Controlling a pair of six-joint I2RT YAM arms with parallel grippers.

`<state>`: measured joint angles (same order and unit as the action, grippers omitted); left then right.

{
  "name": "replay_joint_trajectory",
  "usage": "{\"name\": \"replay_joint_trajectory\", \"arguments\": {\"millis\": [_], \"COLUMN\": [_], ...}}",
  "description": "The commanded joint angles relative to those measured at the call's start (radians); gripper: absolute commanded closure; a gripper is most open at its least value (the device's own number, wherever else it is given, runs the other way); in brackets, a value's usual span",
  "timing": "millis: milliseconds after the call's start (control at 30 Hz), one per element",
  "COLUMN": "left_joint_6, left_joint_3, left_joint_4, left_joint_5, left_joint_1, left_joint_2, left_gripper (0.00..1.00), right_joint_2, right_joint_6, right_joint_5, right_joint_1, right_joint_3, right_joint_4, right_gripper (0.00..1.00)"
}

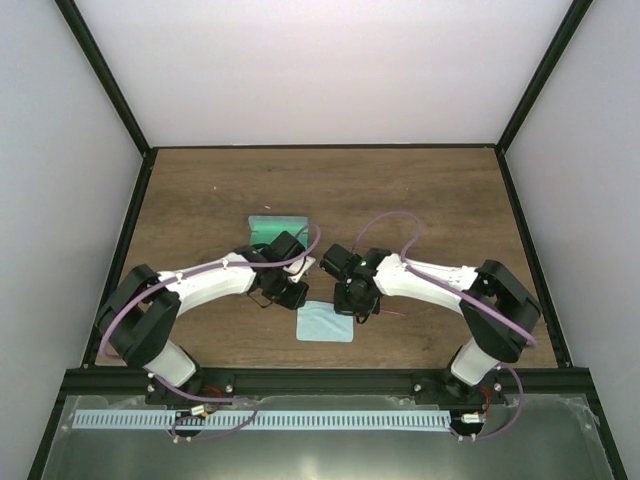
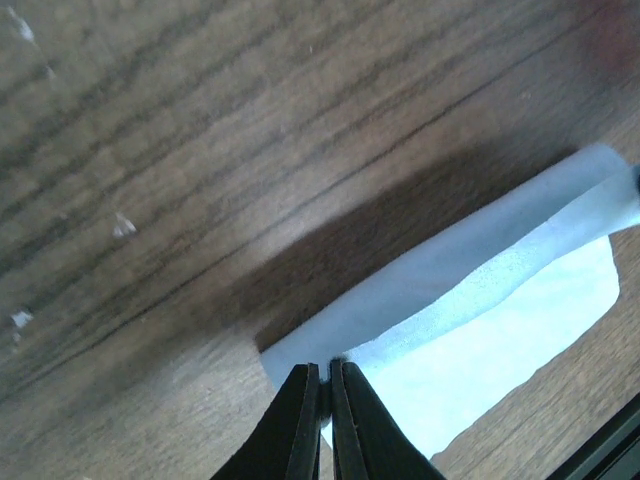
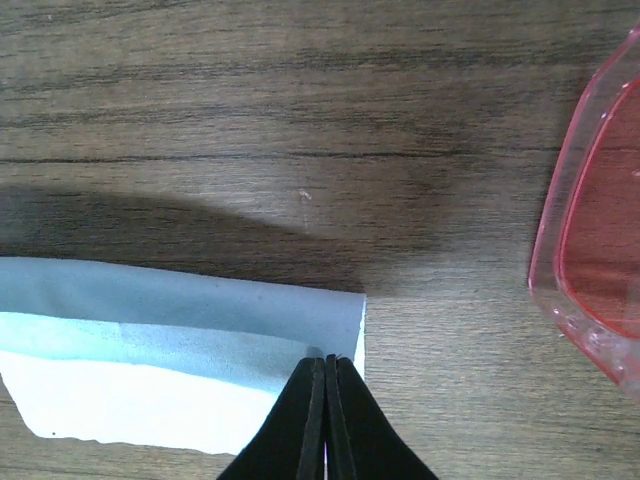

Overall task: Organize the sunglasses
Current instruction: Fold the glasses cleaning cloth at the center of the board.

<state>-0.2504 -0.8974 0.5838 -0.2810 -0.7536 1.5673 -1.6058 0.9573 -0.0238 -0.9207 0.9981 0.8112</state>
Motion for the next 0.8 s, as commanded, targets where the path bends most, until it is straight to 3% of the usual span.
{"name": "replay_joint_trajectory", "arguments": {"millis": [0,767], "left_joint_6": [0.029,0.007], "left_joint_3": [0.021,0.049], "left_joint_4": [0.024,0.059], "left_joint_5": [-0.043,-0.119], "left_joint_1": [-0.014,-0.038], "left_joint_2": [-0.024,0.004], "left_gripper": [0.96,0.96], "right_joint_2": [0.035,0.052], "right_joint_6": [0.012,0.036], "right_joint_5": [0.002,-0.034], "right_joint_1": [-0.01,-0.038], "right_joint_3": [-0.006,-0.064], "right_joint_4": [0.003,-0.029], "right_gripper": [0.99,0.99]}}
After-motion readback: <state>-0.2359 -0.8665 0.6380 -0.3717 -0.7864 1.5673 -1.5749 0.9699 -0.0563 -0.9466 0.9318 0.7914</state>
